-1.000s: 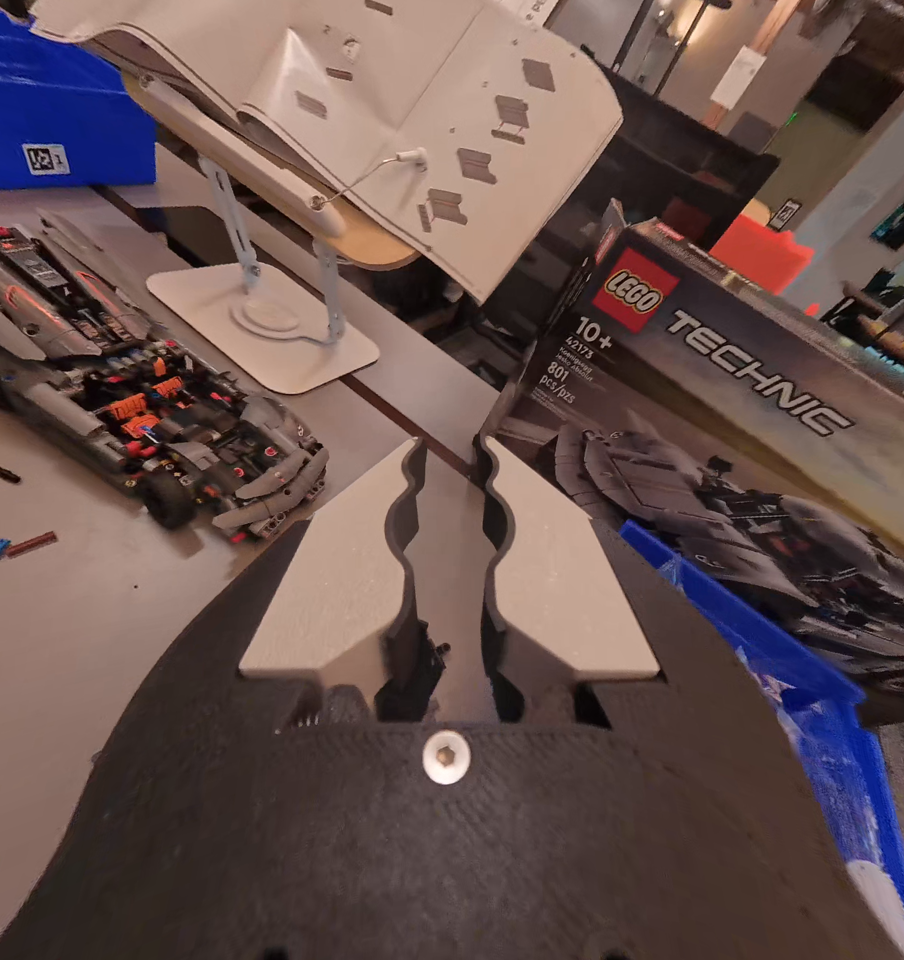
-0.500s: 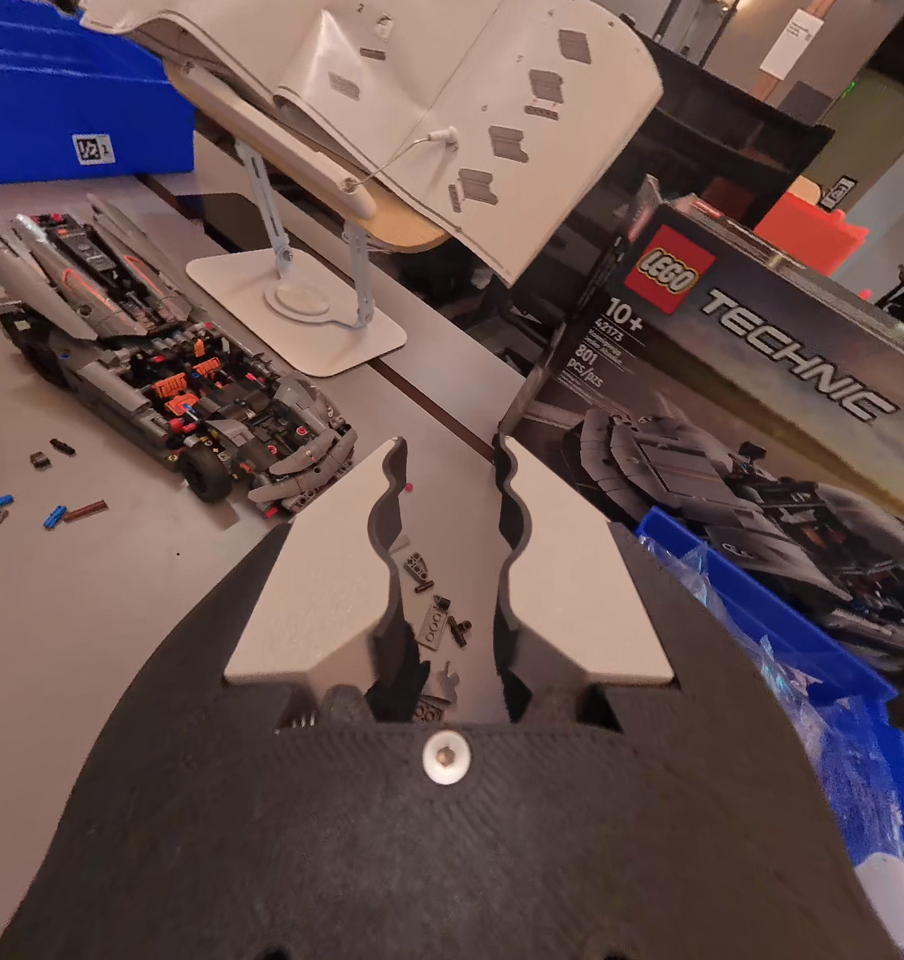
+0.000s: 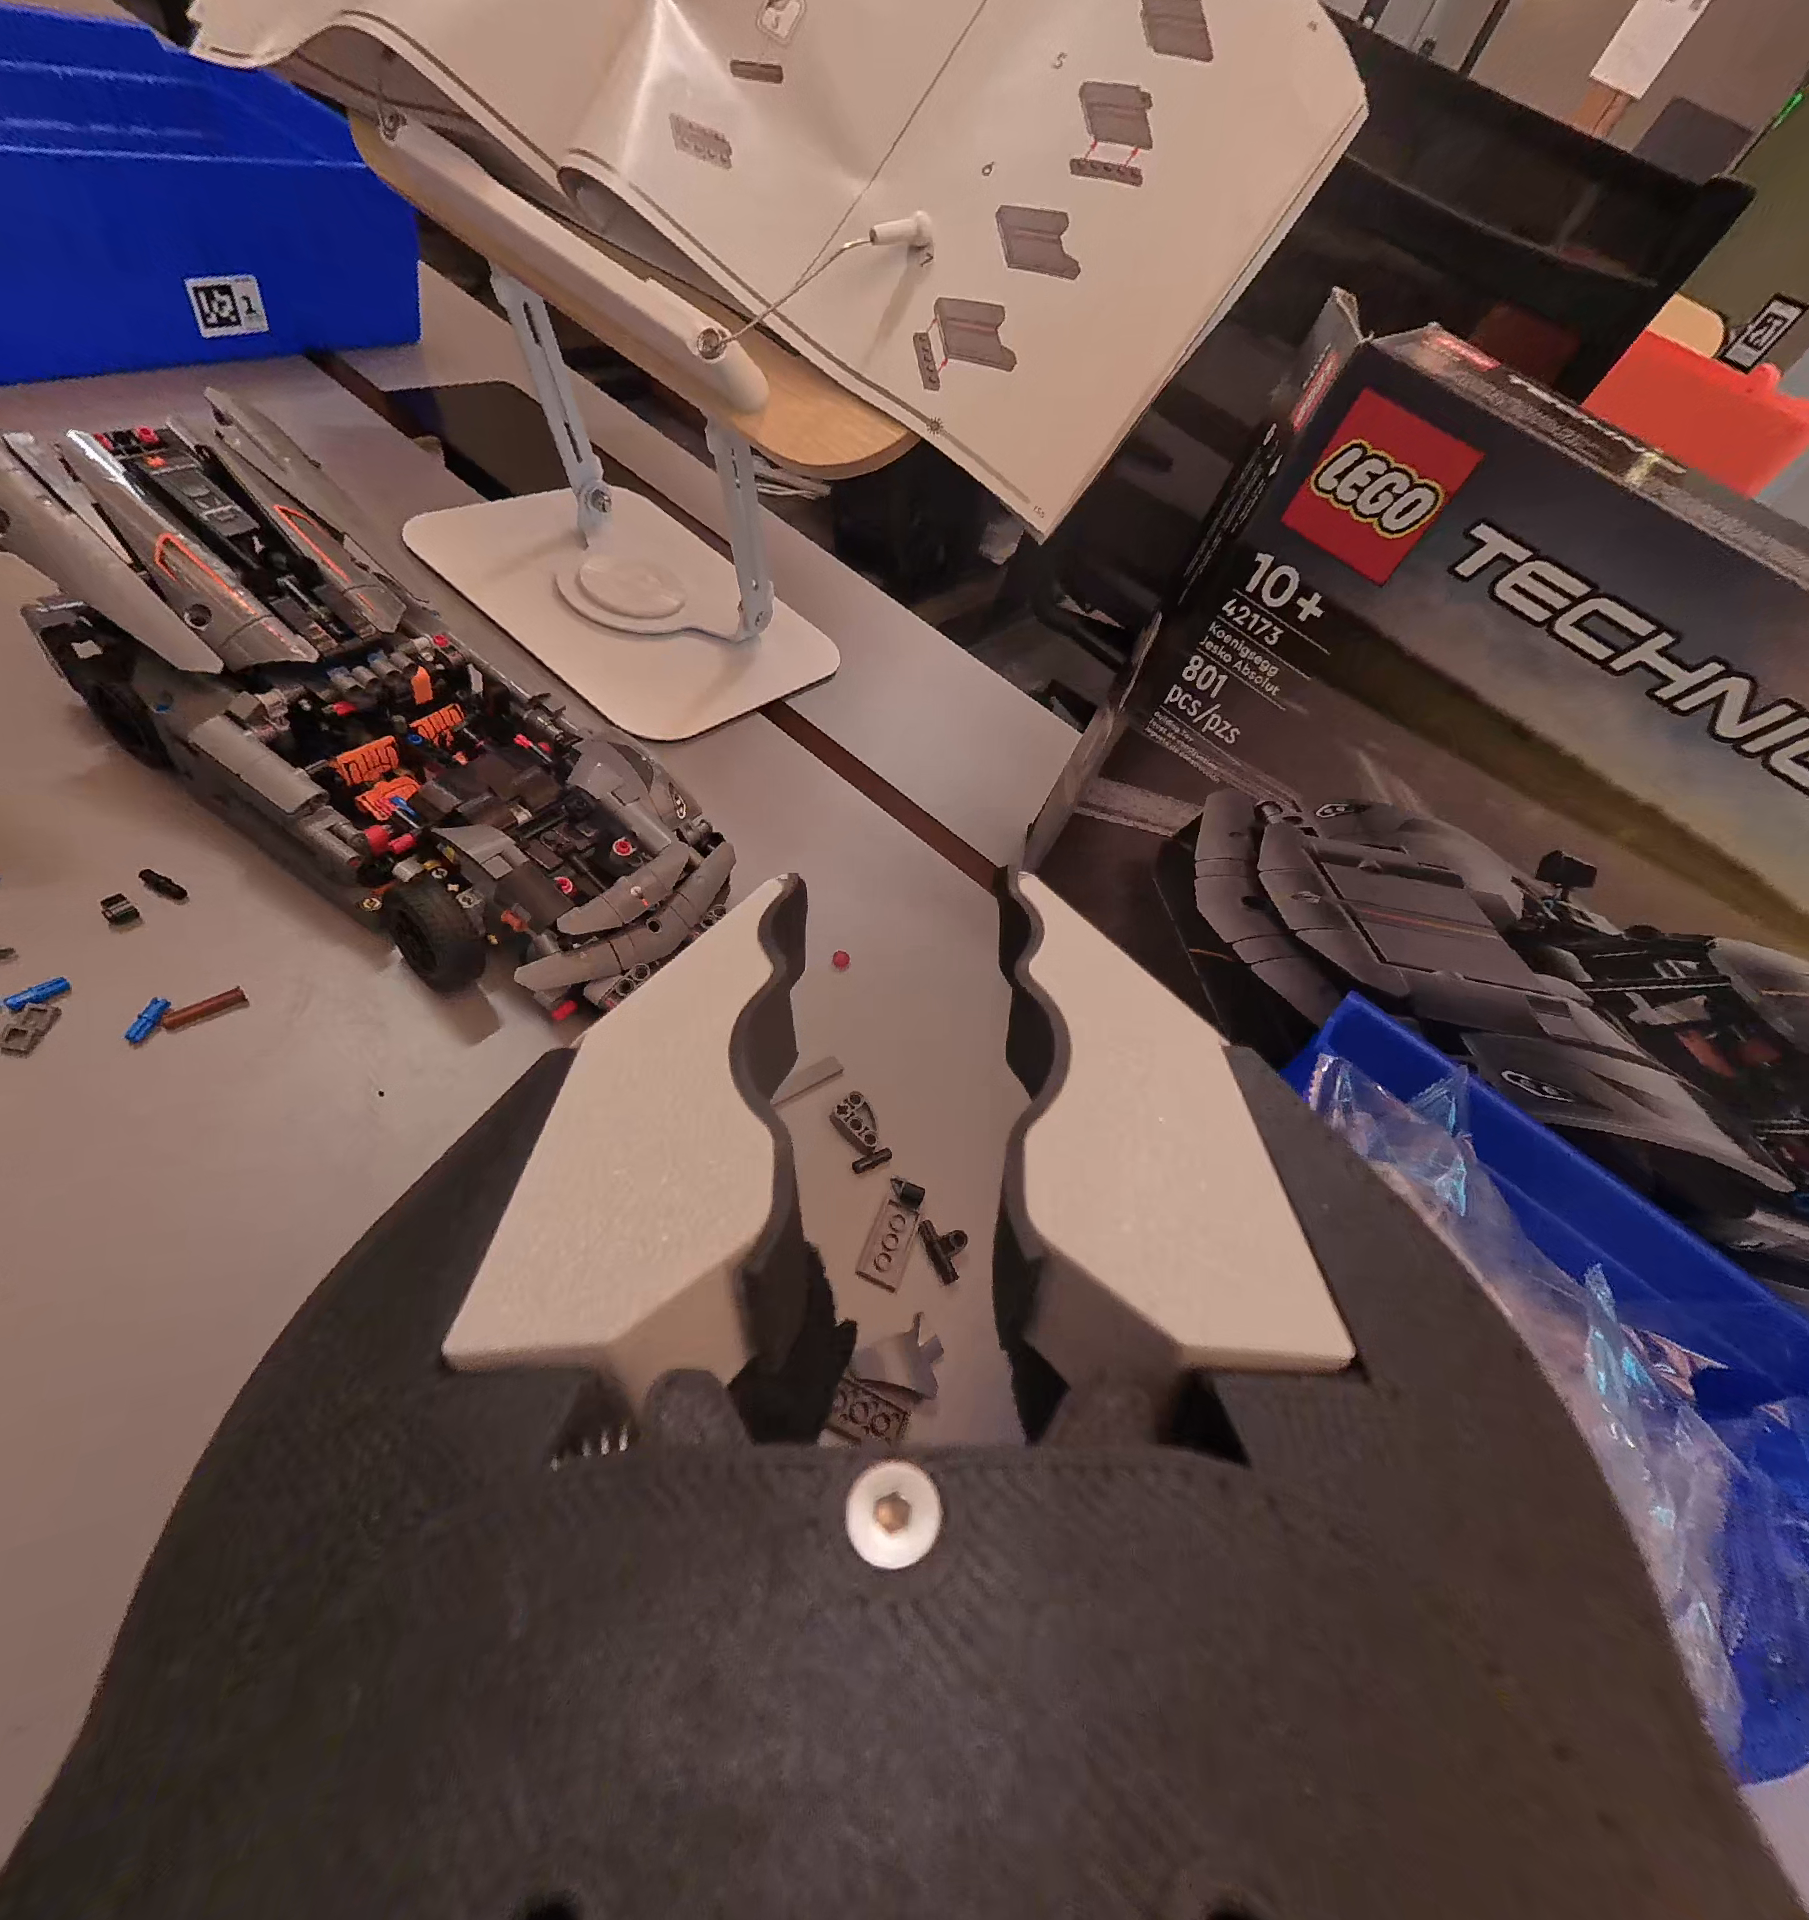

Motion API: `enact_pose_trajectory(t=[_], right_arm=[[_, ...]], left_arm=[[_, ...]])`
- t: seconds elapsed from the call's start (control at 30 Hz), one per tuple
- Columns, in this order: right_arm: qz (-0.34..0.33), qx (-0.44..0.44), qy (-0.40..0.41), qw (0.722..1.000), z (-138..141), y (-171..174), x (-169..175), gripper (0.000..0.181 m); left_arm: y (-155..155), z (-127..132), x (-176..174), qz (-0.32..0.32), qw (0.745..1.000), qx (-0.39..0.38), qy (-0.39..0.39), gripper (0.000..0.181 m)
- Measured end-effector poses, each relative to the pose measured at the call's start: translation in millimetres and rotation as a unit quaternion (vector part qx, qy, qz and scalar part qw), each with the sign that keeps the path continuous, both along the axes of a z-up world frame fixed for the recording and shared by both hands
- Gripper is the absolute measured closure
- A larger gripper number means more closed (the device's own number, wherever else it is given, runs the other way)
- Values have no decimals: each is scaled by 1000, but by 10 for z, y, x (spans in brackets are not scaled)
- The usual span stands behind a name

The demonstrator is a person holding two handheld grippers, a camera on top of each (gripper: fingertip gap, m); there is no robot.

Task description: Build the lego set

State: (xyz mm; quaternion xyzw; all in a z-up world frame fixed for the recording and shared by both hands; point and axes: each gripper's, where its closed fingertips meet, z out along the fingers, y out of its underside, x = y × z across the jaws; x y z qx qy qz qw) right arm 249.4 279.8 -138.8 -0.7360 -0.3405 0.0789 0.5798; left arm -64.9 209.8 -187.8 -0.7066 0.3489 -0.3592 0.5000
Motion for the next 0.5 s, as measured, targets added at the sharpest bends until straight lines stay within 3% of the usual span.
enact_pose_trajectory(t=[0.27, 0.5], right_arm=[[8, -19, -11, 1000, -113, 11, -63, 135], [-11, -25, 23, 999, -37, 58, 65, 124]], left_arm=[[96, -41, -107, 29, 1000, 0, 7, 144], [125, -108, -127, 34, 999, -9, 15, 143]])
